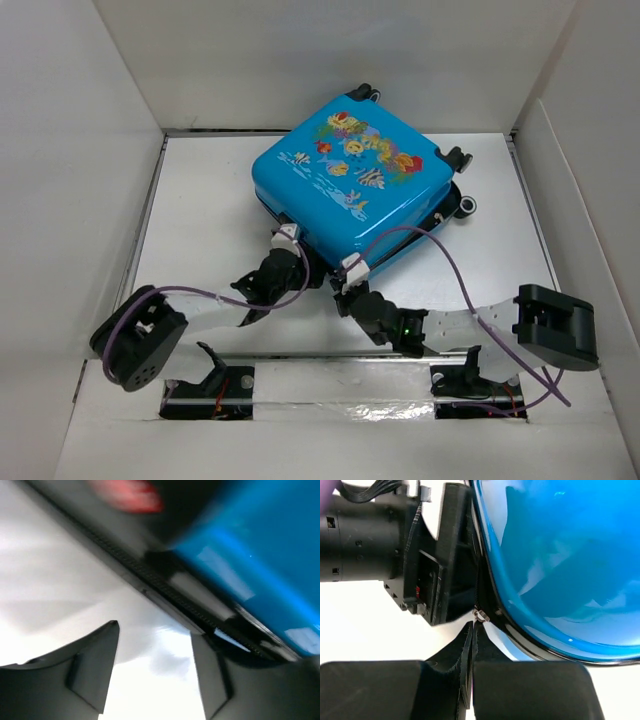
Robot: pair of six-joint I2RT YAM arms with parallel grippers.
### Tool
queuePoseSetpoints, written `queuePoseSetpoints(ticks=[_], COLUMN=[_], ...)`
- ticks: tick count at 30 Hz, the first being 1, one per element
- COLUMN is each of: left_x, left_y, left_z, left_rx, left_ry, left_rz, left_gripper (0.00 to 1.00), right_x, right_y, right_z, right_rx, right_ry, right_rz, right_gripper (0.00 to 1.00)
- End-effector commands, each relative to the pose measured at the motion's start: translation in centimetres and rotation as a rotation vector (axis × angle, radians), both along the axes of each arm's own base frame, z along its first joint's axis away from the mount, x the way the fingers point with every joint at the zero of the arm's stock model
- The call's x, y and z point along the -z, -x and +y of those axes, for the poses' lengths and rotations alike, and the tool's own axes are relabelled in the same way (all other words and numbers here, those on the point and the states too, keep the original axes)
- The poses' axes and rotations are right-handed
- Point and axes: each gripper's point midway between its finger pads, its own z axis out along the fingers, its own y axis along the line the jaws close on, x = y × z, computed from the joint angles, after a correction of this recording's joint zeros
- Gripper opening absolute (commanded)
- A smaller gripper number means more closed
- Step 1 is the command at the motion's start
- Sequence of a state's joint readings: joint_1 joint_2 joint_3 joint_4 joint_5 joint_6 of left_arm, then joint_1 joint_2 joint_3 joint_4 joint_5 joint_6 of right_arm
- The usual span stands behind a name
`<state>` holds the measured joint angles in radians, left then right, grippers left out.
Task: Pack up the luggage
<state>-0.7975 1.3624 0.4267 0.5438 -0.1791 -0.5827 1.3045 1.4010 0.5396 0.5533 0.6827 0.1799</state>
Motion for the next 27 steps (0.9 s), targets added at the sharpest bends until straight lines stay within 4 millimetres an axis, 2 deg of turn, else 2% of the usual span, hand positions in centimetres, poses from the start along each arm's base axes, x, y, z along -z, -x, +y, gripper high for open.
queuePoseSetpoints(ticks=[1, 3, 4, 6, 7, 8, 10, 11, 14, 17, 18, 20, 21, 22, 23, 24, 25, 26, 27], left_x=[-10.9, -9.6, -10.8, -12.1, -13.6, -14.4, -16.5, -17.5, -18.8, -18.8, -19.4, -19.3, -21.5, -19.9, -19.9, -22.8, -20.7, -20.6, -23.3], left_y=[-4.9, -5.4, -6.3, -6.8, -7.2, -8.0, -9.0, -9.5, -10.1, -10.1, -10.4, -11.7, -12.9, -14.8, -16.1, -17.9, -20.0, -21.3, -22.7], left_z=[1.8, 5.6, 8.4, 10.4, 11.4, 13.3, 15.3, 16.9, 17.5, 18.3, 19.4, 21.1, 20.6, 21.2, 21.1, 20.2, 20.1, 20.7, 19.9], left_rx=[-0.137, -0.264, -0.359, -0.428, -0.459, -0.524, -0.606, -0.648, -0.642, -0.686, -0.736, -0.799, -0.751, -0.767, -0.751, -0.679, -0.676, -0.680, -0.610], left_ry=[0.283, 0.244, 0.277, 0.358, 0.383, 0.384, 0.425, 0.451, 0.518, 0.529, 0.528, 0.542, 0.575, 0.553, 0.549, 0.571, 0.540, 0.525, 0.545], left_rz=[-0.259, -0.242, -0.272, -0.297, -0.335, -0.354, -0.379, -0.414, -0.418, -0.423, -0.451, -0.438, -0.453, -0.396, -0.377, -0.393, -0.323, -0.303, -0.323], left_gripper=[0.59, 0.60, 0.62, 0.63, 0.64, 0.64, 0.65, 0.64, 0.64, 0.63, 0.64, 0.69, 0.70, 0.70, 0.70, 0.70, 0.70, 0.70, 0.70], right_x=[-5.4, -5.0, -4.8, -4.9, -4.8, -4.8, -4.9, -5.1, -5.4, -5.1, -4.9, -4.2, -3.6, -3.4, -3.3, -3.1, -3.0, -2.8, -1.9], right_y=[6.5, 7.0, 7.0, 7.4, 7.5, 8.0, 8.3, 8.3, 8.3, 8.3, 8.3, 7.8, 7.3, 7.1, 5.9, 5.4, 4.6, 2.9, 2.1], right_z=[5.7, 4.1, 3.6, 2.7, 2.4, 2.3, 2.0, 1.9, 1.8, 2.0, 2.2, 1.9, 1.1, 0.7, -0.1, -1.2, -2.0, -3.5, -5.1], right_rx=[-0.306, -0.306, -0.305, -0.310, -0.314, -0.330, -0.343, -0.346, -0.347, -0.351, -0.352, -0.310, -0.259, -0.239, -0.193, -0.158, -0.120, -0.046, 0.014], right_ry=[-0.341, -0.351, -0.343, -0.335, -0.328, -0.322, -0.307, -0.310, -0.296, -0.270, -0.265, -0.243, -0.235, -0.230, -0.231, -0.224, -0.220, -0.220, -0.198], right_rz=[0.058, 0.072, 0.078, 0.089, 0.093, 0.098, 0.105, 0.105, 0.100, 0.104, 0.107, 0.122, 0.141, 0.143, 0.148, 0.169, 0.178, 0.186, 0.209], right_gripper=[0.00, 0.00, 0.00, 0.00, 0.00, 0.00, 0.00, 0.00, 0.00, 0.00, 0.00, 0.00, 0.04, 0.16, 0.21, 0.24, 0.29, 0.31, 0.32])
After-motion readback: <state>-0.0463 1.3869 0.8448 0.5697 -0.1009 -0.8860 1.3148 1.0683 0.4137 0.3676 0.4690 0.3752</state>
